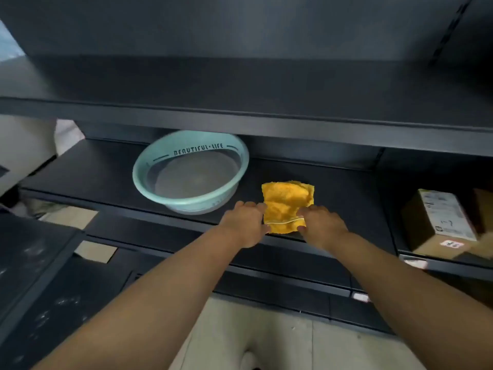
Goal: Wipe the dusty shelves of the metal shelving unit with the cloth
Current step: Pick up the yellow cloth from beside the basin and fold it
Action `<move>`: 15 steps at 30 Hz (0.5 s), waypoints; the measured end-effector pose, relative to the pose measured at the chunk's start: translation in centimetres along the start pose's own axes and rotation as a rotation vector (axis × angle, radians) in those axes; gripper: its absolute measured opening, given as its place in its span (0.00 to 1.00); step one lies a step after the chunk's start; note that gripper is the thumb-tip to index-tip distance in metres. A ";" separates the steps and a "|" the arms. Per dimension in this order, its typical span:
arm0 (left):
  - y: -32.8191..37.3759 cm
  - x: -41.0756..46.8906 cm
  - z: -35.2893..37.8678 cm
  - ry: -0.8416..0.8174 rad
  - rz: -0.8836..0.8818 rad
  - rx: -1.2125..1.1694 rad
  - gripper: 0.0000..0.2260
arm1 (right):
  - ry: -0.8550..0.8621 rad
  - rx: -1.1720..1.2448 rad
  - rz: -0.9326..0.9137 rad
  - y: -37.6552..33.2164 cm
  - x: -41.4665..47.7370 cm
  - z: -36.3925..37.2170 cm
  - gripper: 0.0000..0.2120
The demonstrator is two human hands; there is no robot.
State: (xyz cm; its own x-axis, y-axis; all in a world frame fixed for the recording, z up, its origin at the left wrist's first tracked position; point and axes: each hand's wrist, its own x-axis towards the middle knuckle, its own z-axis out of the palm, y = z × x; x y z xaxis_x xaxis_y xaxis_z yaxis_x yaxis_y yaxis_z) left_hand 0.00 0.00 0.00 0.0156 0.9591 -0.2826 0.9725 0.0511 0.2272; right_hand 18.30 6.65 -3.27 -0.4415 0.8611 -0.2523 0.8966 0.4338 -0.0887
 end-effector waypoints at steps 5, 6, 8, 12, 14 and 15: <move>-2.2 3.6 0.2 -0.080 0.032 0.018 0.26 | 0.002 -0.041 0.083 -1.1 2.9 1.7 0.25; -2.4 4.1 0.3 -0.092 0.044 0.012 0.26 | -0.002 -0.043 0.095 -1.0 3.4 2.0 0.27; -3.1 4.7 0.5 -0.104 0.061 0.018 0.26 | -0.009 -0.059 0.128 -1.0 4.4 2.6 0.29; -4.3 5.5 0.5 -0.119 0.064 0.000 0.27 | 0.011 -0.147 0.167 -0.9 5.7 3.4 0.20; -4.9 5.8 0.5 -0.126 0.061 -0.002 0.27 | 0.047 -0.153 0.164 -0.6 6.0 3.1 0.13; -5.1 5.9 0.4 -0.124 0.062 -0.002 0.27 | 0.069 -0.148 0.149 -0.6 6.1 2.9 0.10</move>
State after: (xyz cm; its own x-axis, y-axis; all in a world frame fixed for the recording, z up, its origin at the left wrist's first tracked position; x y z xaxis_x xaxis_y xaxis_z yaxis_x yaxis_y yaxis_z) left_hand -4.74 5.26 -3.21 0.1040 0.9185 -0.3815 0.9685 -0.0063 0.2490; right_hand 15.21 10.87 -7.51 -0.3101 0.9325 -0.1850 0.9399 0.3300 0.0880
